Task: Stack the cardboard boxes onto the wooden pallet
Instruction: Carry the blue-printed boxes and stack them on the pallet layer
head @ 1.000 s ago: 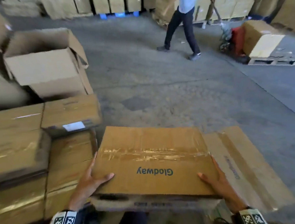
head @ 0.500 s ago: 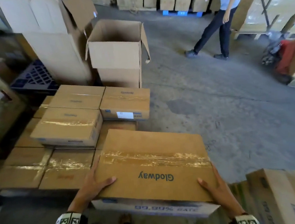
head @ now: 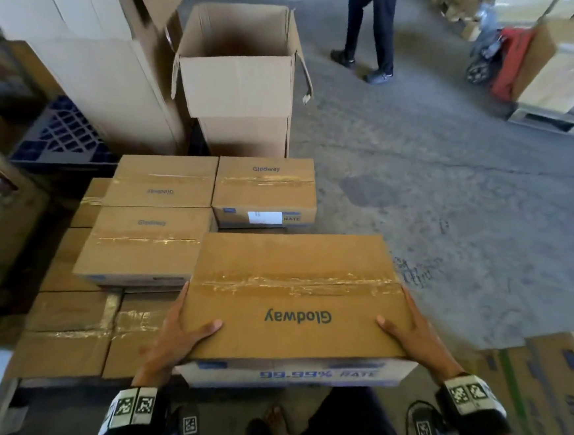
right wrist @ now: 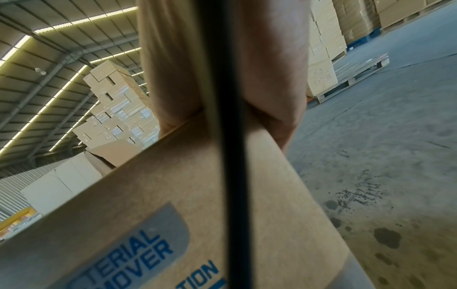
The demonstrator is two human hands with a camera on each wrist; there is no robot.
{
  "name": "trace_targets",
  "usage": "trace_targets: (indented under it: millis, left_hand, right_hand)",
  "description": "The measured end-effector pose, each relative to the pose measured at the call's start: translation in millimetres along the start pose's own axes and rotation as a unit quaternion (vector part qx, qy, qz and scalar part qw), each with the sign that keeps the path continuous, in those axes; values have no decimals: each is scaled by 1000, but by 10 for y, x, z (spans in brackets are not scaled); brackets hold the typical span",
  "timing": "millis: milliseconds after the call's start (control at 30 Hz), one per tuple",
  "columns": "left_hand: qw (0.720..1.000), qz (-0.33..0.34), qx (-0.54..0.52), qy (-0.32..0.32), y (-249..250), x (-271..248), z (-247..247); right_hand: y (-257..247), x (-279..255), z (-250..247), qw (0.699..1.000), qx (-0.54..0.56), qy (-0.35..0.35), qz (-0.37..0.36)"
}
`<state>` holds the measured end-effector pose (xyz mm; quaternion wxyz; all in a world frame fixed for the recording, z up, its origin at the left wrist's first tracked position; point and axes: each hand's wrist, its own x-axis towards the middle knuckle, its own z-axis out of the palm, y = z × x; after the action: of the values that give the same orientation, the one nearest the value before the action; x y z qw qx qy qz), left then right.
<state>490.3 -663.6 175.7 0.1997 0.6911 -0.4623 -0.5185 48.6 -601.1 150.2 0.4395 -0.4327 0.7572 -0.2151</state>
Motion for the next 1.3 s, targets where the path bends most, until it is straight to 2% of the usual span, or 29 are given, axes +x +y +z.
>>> trace_targets:
  millis: [100, 167, 367, 567, 733, 867, 1000, 1300]
  left_hand:
    - [1000, -4, -7, -11, 77, 249, -139]
    - [999, -34, 1, -25, 116, 486, -203]
    - [994, -110, -1, -20, 351, 1352, -186]
    - [992, -119, 29, 3, 491, 2349, -57]
    - [992, -111, 55, 34, 132, 3224, 93]
    - [989, -99, 94, 61, -278, 3731, 219]
    - [980, -76, 143, 115, -695, 4044, 322]
    - [971, 3, 190, 147, -1362, 4483, 330]
  right_hand:
    - [-273, 197, 78, 1000, 3, -11, 5]
    - [-442, 419, 108, 999, 5, -26, 22]
    - [-682, 1437, 152, 995, -29, -51, 80]
    - [-837, 2452, 317, 996, -11, -70, 56]
    - [-517, 3234, 787, 997, -23, -48, 50]
    - [-228, 3560, 1211, 998, -34, -30, 54]
    - [46, 3708, 1594, 998, -43, -21, 46]
    - [493, 3976, 2182, 996, -85, 38, -11]
